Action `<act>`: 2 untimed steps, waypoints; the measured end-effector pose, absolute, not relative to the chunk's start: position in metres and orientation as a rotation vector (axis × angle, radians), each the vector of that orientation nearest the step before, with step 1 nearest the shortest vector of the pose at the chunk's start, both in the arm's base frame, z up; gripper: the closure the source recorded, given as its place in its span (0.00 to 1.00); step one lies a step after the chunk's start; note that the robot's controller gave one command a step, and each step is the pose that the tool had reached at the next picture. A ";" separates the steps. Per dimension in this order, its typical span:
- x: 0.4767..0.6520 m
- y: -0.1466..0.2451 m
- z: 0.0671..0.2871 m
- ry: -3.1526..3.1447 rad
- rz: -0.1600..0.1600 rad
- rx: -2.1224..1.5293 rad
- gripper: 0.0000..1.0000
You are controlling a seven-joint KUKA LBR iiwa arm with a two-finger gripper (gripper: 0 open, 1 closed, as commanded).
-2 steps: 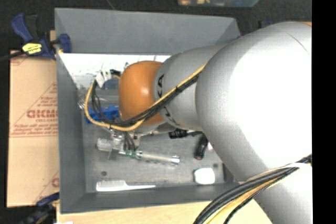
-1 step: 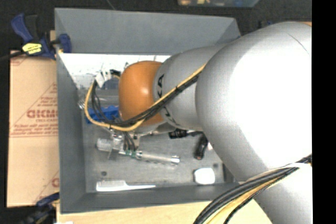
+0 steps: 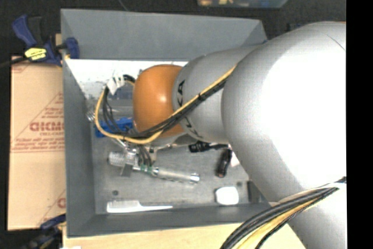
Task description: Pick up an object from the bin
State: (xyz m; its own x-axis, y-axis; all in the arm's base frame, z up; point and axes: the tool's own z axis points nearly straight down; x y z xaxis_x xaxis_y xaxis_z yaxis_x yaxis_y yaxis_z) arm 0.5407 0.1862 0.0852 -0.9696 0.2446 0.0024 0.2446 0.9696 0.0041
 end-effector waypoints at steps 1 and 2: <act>0.542 0.186 0.096 -3.119 -0.010 -0.389 1.00; 0.540 0.186 0.130 -3.113 -0.007 -0.388 1.00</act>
Offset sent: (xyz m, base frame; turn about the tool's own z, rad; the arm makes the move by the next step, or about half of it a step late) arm 0.0008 0.0001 0.0724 0.0008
